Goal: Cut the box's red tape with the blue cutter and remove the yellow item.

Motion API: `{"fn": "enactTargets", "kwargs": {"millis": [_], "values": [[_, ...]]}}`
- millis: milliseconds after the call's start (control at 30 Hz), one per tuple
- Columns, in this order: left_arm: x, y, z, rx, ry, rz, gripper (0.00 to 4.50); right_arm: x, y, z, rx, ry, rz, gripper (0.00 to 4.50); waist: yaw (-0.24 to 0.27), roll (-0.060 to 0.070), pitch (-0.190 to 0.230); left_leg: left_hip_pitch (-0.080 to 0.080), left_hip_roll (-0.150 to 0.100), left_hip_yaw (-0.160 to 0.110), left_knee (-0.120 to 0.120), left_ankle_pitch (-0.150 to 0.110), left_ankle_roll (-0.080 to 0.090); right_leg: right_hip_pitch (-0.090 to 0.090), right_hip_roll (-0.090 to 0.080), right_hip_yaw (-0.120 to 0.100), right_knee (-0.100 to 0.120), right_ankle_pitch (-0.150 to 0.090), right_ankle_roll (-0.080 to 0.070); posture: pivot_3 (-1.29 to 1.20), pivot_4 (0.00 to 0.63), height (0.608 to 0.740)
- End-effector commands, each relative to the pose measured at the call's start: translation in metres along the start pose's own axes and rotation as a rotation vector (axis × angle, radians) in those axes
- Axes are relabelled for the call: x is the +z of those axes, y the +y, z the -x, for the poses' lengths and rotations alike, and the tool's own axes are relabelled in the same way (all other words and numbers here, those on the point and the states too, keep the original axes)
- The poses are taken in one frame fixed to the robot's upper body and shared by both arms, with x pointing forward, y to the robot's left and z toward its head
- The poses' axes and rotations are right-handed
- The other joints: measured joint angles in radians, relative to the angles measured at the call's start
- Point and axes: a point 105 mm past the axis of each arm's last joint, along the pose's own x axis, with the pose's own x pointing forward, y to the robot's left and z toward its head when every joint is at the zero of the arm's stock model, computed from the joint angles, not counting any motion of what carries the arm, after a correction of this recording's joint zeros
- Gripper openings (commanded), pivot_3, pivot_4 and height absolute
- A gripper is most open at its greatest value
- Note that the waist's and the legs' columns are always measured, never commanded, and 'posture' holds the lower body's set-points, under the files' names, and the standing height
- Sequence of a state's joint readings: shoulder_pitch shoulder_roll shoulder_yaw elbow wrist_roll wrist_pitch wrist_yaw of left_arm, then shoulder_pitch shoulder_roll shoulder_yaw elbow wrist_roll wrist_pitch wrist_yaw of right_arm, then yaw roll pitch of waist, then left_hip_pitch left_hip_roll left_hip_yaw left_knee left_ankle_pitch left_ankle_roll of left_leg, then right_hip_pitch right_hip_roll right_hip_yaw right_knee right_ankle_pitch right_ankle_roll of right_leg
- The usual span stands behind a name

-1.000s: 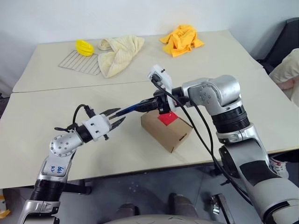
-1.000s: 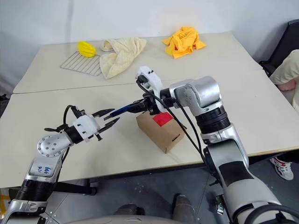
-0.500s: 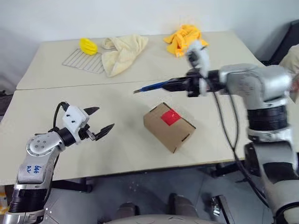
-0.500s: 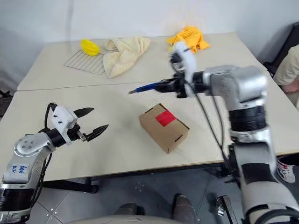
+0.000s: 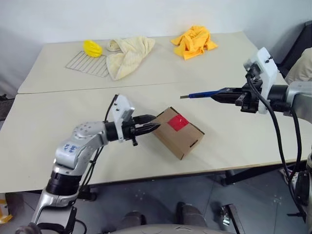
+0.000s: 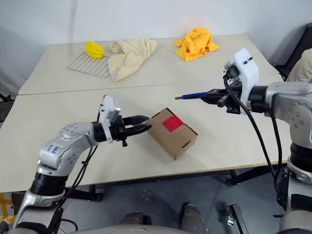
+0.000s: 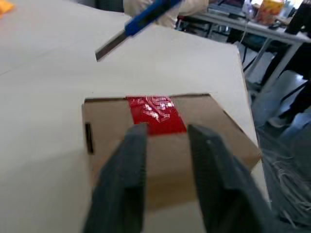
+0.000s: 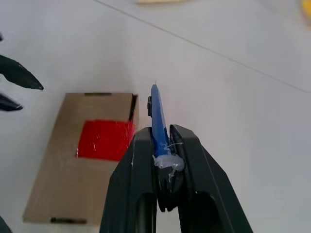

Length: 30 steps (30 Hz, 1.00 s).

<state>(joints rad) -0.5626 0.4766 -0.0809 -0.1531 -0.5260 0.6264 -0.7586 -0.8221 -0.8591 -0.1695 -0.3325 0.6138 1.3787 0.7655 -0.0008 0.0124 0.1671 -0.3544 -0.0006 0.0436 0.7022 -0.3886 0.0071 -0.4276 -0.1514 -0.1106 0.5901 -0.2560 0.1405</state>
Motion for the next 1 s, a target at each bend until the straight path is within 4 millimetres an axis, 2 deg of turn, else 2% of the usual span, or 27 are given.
{"fn": "enactTargets", "kwargs": {"millis": [33, 67, 233, 533, 1000], "values": [[0.0, 0.006, -0.008, 0.008, 0.037, 0.003, 0.28, 0.007, 0.006, 0.009, -0.036, -0.034, 0.044, 0.15, 0.001, 0.0, 0.0, 0.0, 0.0, 0.0, 0.0, 0.0, 0.0, 0.0, 0.0, 0.0, 0.0, 0.0, 0.0, 0.0, 0.15, 0.74], [-0.004, 0.008, -0.011, 0.015, 0.059, 0.007, 0.03, 0.005, 0.007, 0.009, -0.039, -0.032, 0.044, 0.15, 0.001, 0.0, 0.0, 0.0, 0.0, 0.0, 0.0, 0.0, 0.0, 0.0, 0.0, 0.0, 0.0, 0.0, 0.0, 0.0, 0.15, 0.74], [-0.013, 0.018, -0.021, 0.044, 0.117, 0.017, 0.0, 0.003, 0.012, 0.008, -0.04, -0.04, 0.042, 0.15, 0.002, -0.001, 0.001, 0.0, 0.0, 0.0, 0.001, 0.0, 0.0, 0.0, 0.0, 0.0, 0.0, 0.0, 0.0, 0.0, 0.15, 0.74], [-0.022, 0.008, -0.037, -0.004, 0.169, 0.025, 0.0, 0.004, 0.018, -0.002, -0.007, -0.055, 0.041, 0.15, 0.008, -0.001, 0.001, 0.0, 0.0, 0.0, 0.001, 0.0, 0.0, 0.0, 0.0, 0.0, 0.0, 0.0, 0.0, 0.0, 0.15, 0.74], [-0.031, 0.007, -0.039, -0.011, 0.225, 0.012, 0.0, -0.009, 0.021, -0.008, 0.015, -0.019, 0.015, 0.15, 0.022, -0.001, 0.001, 0.0, 0.0, 0.0, 0.002, 0.0, 0.0, 0.001, 0.0, 0.0, 0.001, 0.0, 0.0, 0.0, 0.15, 0.74]]}}
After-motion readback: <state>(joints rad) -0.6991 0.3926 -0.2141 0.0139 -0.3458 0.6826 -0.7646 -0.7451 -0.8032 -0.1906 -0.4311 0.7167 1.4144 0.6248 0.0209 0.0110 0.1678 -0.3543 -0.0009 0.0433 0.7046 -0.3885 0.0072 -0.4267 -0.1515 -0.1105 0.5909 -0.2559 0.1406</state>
